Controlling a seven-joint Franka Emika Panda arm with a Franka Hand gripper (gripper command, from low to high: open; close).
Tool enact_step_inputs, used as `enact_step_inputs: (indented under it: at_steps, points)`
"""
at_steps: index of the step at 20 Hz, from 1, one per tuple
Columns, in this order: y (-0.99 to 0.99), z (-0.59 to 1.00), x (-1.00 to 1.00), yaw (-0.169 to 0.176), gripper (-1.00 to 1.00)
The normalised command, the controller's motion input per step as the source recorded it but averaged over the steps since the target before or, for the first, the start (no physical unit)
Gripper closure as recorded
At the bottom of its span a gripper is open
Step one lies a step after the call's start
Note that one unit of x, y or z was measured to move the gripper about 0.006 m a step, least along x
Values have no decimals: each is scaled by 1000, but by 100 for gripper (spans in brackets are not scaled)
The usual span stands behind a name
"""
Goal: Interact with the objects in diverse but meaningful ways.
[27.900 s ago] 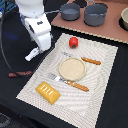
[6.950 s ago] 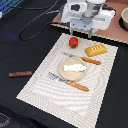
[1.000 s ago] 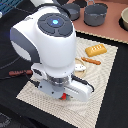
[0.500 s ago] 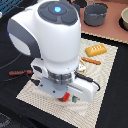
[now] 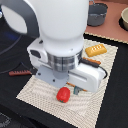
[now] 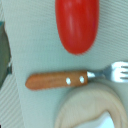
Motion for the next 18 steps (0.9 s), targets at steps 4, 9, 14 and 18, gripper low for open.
enact_step_inputs:
  at_steps: [4, 9, 14, 18]
  points:
    - [427, 474, -766, 132, -100]
    - [318, 322, -799, 140, -100]
    - [53, 42, -945, 139, -100]
    - [57, 13, -954, 155, -100]
